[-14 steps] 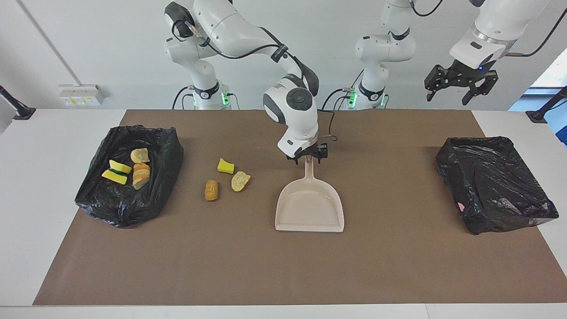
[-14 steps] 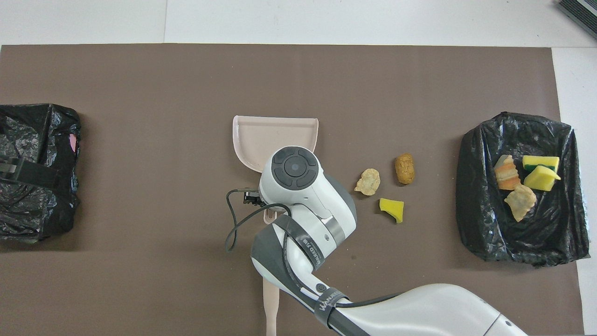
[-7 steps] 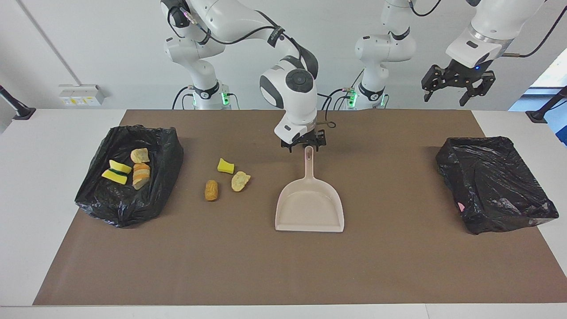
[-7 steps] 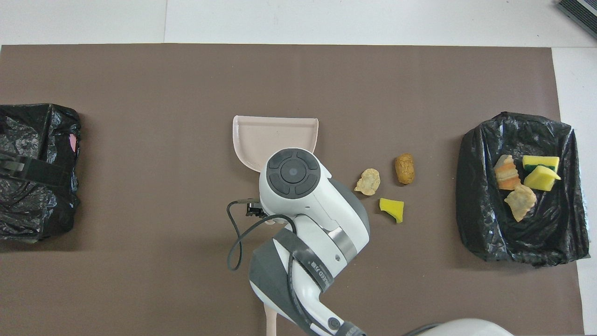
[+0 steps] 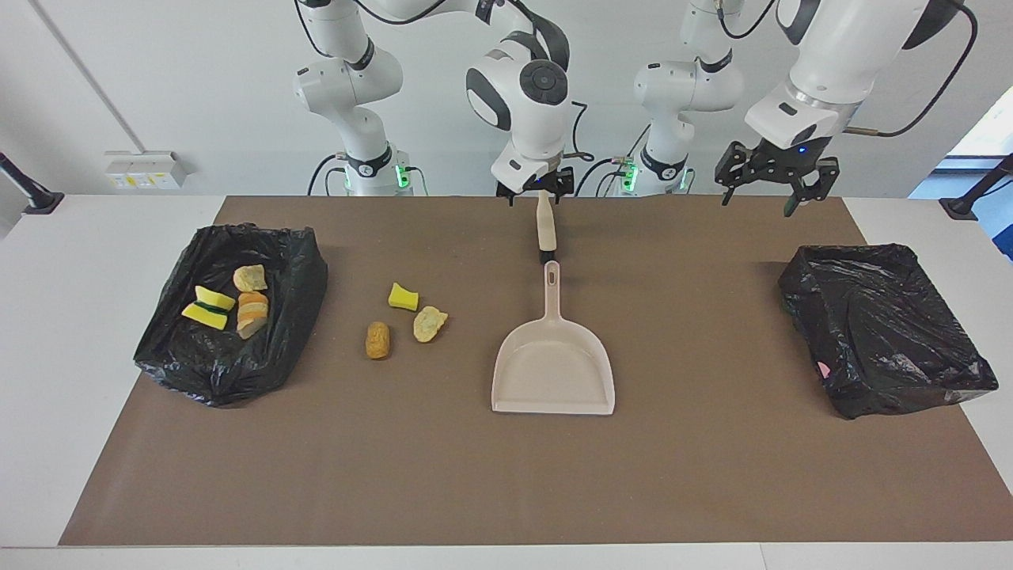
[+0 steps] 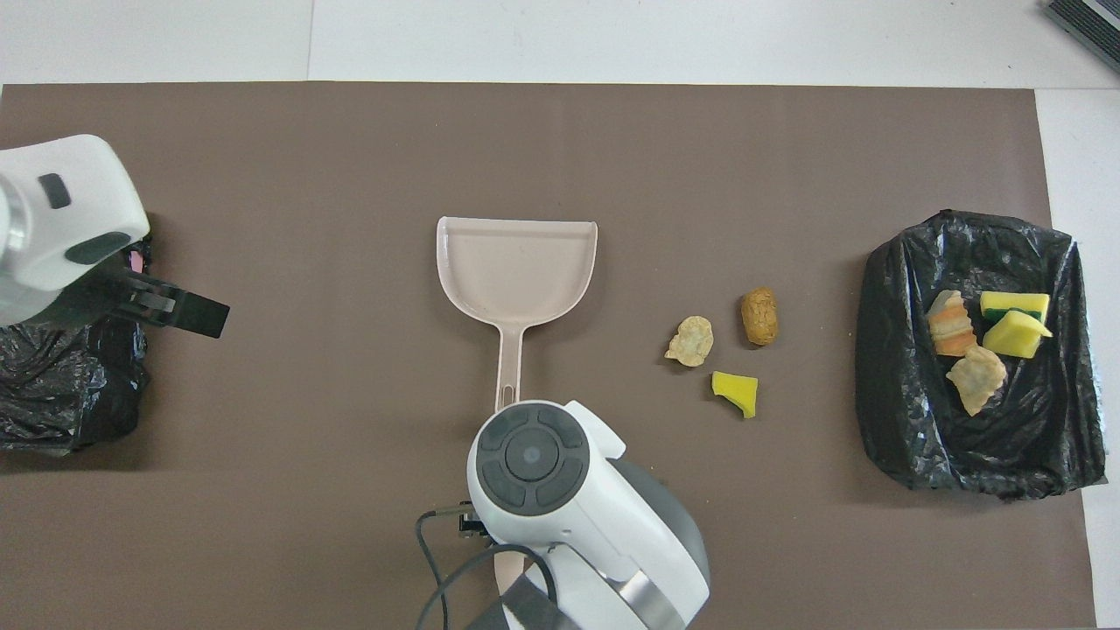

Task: Sweep and dump trash in bin
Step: 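Reach the left gripper to the dustpan handle while the right gripper withdraws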

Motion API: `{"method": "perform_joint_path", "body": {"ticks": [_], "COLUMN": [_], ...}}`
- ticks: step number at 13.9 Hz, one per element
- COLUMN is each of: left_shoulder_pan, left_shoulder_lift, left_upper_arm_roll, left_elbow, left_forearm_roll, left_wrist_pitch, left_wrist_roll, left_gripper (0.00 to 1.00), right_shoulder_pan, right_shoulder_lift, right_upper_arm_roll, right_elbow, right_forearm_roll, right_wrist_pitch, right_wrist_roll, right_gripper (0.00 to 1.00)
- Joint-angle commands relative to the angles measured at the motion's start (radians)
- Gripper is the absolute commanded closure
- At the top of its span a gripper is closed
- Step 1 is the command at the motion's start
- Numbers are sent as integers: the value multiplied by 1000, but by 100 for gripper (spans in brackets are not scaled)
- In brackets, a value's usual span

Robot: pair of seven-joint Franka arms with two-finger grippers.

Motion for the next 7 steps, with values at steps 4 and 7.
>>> {"method": "perform_joint_path", "body": {"ticks": [4,7], "left_shoulder_pan": [-13,-13], "left_shoulder_lift": [45,105], "left_upper_arm_roll": [-160,-237], "left_elbow": [-168,-198], "left_forearm_roll": [-6,-6], "left_wrist_pitch": [237,314], "left_wrist_roll": [-218,-310], "left_gripper": [0,0], "right_shoulder_pan": [91,142], "right_shoulder_lift": [-104,-98], "right_upper_arm_roll": [-2,-2], "right_elbow": [-242,-311], "right_forearm_roll": [80,112], "right_wrist_pitch": [169,281], "right_wrist_roll": [32,75], "right_gripper": [0,0]}}
